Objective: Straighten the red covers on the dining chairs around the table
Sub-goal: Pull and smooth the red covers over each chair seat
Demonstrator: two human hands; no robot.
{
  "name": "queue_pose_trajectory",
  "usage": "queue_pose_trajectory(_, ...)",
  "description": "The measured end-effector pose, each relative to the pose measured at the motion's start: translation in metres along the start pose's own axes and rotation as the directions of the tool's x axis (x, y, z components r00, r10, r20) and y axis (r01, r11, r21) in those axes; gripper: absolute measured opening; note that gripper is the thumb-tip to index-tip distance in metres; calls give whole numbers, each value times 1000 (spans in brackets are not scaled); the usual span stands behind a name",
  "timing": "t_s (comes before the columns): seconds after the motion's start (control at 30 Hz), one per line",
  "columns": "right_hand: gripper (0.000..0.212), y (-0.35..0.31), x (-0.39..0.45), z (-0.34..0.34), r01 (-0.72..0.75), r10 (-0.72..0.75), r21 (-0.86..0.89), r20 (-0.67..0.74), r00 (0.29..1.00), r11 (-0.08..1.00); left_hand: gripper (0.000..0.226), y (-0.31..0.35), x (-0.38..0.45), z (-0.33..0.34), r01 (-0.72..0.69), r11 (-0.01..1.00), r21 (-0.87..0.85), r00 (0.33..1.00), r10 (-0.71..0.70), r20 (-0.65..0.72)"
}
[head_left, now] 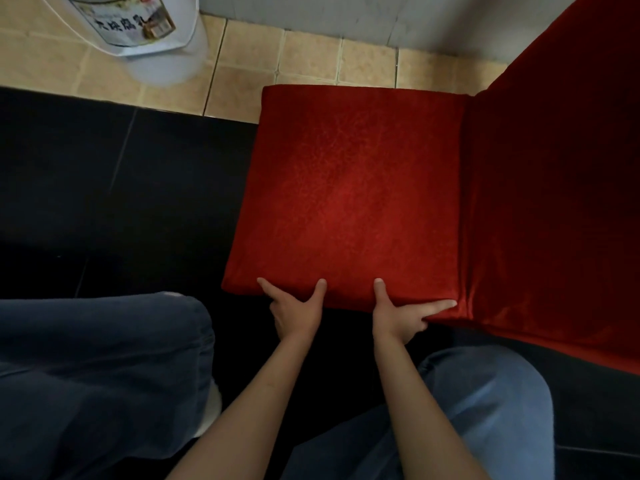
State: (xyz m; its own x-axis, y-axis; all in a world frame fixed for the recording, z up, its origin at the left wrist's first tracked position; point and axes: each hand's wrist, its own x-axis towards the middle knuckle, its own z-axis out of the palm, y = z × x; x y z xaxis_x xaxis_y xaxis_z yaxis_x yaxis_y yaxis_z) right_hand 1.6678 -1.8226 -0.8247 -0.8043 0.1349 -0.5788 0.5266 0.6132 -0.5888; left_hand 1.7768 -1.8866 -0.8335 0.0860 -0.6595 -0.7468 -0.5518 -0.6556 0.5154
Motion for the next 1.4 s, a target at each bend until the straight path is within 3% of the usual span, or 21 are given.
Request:
queue_pose_trajectory(0.27, 136, 7, 4, 8, 7, -6, 52, -31, 1000, 999, 126, -2, 2, 11, 1, 999, -46, 1000, -3, -30)
queue_pose_trajectory(0.43, 136, 11, 3, 7, 25, -22, 80, -36, 999, 996, 125, 3, -3, 22, 56, 992, -115, 989, -70, -127)
queue_pose_trajectory(0.63, 130, 18, -4, 14, 61, -37, 186, -125, 991, 981, 123, 1, 1, 31, -13, 977, -215, 996, -7, -94)
queue_pose_trajectory(0.83, 132, 21, -3, 18, 90, -73, 201, -94, 993, 975, 123, 12, 7, 35, 54, 961, -273, 994, -79, -80)
queue_pose_trajectory(0.97, 134, 16, -1, 22, 36, -25, 207, -55, 998, 978, 124, 13, 8, 38, 70, 940, -333, 990, -107, -93)
queue_pose_trajectory(1.27, 141, 15, 1, 18, -63, 106, 343, -107, 989, 937, 139, 12, 7, 43, 82, 861, -502, 967, -190, -167)
queue_pose_trajectory(1.4, 143, 15, 4, 19, -52, 93, 347, -102, 990, 936, 143, 11, 10, 43, 131, 825, -551, 960, -245, -139)
